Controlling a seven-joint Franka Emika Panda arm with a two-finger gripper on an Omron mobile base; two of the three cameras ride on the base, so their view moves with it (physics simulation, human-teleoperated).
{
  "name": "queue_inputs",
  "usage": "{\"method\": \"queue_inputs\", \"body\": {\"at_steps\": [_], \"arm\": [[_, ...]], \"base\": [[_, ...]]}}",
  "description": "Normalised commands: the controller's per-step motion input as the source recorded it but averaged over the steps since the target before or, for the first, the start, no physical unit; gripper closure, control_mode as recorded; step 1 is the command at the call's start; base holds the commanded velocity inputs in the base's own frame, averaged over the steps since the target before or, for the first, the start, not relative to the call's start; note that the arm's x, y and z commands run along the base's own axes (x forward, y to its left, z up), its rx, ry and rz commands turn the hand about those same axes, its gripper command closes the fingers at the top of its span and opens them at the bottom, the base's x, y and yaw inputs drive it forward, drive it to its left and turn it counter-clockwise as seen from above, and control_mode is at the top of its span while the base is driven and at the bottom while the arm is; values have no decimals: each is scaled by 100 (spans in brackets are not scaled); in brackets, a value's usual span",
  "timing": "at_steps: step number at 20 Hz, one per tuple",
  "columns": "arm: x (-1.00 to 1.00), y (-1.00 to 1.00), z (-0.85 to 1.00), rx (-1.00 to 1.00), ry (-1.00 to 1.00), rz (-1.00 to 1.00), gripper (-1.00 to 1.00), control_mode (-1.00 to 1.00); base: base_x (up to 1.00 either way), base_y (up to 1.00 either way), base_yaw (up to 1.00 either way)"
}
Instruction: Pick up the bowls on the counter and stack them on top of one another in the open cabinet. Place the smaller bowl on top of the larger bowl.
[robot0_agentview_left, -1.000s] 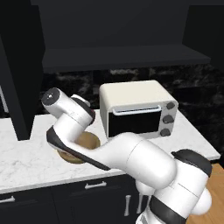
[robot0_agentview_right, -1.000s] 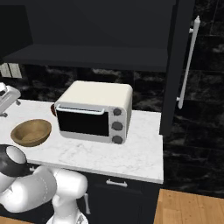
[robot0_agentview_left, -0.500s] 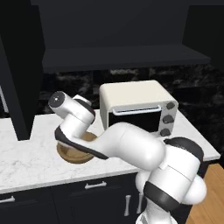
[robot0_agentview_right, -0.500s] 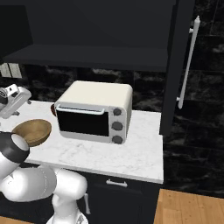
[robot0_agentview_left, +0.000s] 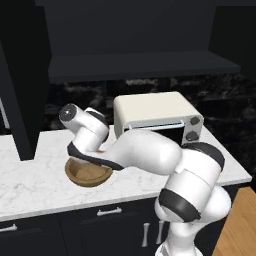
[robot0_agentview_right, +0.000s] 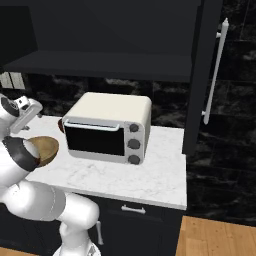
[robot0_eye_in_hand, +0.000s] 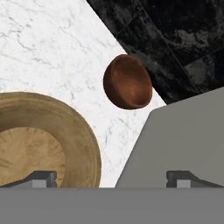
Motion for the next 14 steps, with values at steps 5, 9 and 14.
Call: {"method": "queue_inputs", "body": {"at_steps": [5,9,14], "arm": [[61,-1,-11,-1,7,-5,-100,-100],[40,0,-14,-3,0,-5,-100,-100],[20,0,-18,-5,0,0,-100,-100]], "base": [[0,0,0],[0,0,0],[0,0,0]]}}
